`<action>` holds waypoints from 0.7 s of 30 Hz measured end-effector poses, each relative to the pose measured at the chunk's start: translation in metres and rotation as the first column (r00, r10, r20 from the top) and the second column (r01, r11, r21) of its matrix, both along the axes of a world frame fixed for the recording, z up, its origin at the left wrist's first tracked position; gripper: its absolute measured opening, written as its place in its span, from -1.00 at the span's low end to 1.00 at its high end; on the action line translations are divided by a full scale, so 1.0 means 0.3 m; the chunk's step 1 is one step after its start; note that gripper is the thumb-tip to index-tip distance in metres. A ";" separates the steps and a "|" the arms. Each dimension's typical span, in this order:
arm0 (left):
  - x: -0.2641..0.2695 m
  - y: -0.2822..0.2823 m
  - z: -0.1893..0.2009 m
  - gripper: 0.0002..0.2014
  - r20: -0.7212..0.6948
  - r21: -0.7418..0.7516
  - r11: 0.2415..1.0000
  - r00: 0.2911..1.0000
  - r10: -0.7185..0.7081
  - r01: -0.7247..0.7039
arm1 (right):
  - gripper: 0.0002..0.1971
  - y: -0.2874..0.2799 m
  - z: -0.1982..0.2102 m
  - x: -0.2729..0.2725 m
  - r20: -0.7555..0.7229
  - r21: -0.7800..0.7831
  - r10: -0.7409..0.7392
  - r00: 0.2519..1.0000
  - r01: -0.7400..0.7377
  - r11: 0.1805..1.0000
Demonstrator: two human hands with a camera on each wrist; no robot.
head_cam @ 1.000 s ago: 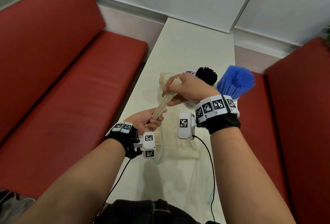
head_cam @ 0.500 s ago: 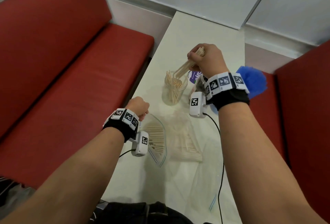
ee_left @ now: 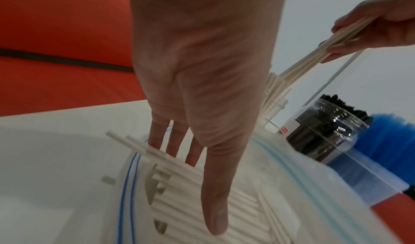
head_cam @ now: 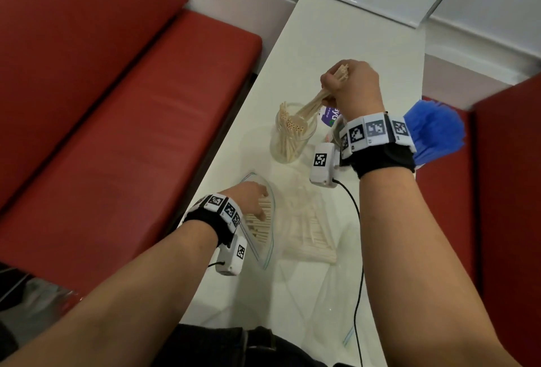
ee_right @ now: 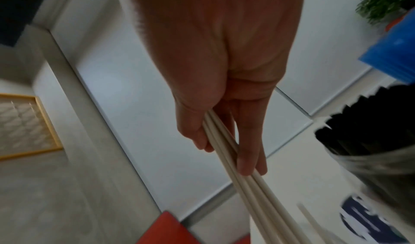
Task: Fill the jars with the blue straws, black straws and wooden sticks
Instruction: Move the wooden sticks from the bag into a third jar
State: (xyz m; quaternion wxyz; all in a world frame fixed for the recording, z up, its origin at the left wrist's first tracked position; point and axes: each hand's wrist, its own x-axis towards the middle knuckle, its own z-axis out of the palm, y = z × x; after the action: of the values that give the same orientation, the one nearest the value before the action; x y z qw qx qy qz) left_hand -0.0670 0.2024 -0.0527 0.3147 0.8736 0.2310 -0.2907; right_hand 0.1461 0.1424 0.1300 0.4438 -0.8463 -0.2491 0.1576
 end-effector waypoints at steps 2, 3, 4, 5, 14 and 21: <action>-0.005 -0.024 -0.019 -0.27 -0.027 0.036 0.999 1.000 -0.002 0.003 | -0.89 0.017 -0.059 -0.009 -0.006 -0.099 0.040 0.999 -0.041 0.994; -0.008 -0.034 -0.023 -0.32 -0.029 0.075 0.997 0.999 -0.012 0.014 | -0.88 0.026 -0.091 -0.017 -0.003 -0.147 0.061 0.998 -0.060 0.987; -0.010 -0.040 -0.024 -0.42 -0.022 0.121 0.992 0.999 -0.032 0.035 | -0.87 0.033 -0.123 -0.024 0.009 -0.191 0.080 0.997 -0.077 0.979; -0.010 -0.044 -0.023 -0.53 -0.005 0.160 0.986 0.999 -0.052 0.052 | -0.85 0.039 -0.154 -0.030 0.026 -0.231 0.097 0.995 -0.089 0.969; 0.009 -0.062 0.011 -0.57 -0.087 0.250 0.961 0.991 -0.102 0.121 | -0.63 0.038 -0.297 -0.067 0.231 -0.215 0.078 0.970 -0.027 0.976; 0.003 -0.091 0.016 -0.72 -0.142 0.252 0.962 0.988 -0.069 0.103 | -0.19 0.001 -0.399 -0.157 0.268 -0.641 0.377 0.887 -0.128 0.757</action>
State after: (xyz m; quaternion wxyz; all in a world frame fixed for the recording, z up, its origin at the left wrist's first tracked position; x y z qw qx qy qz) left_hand -0.0660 0.1752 -0.0479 0.1690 0.8953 0.2491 -0.3285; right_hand 0.0989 0.1427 0.0104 0.0658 -0.9145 -0.3806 0.1208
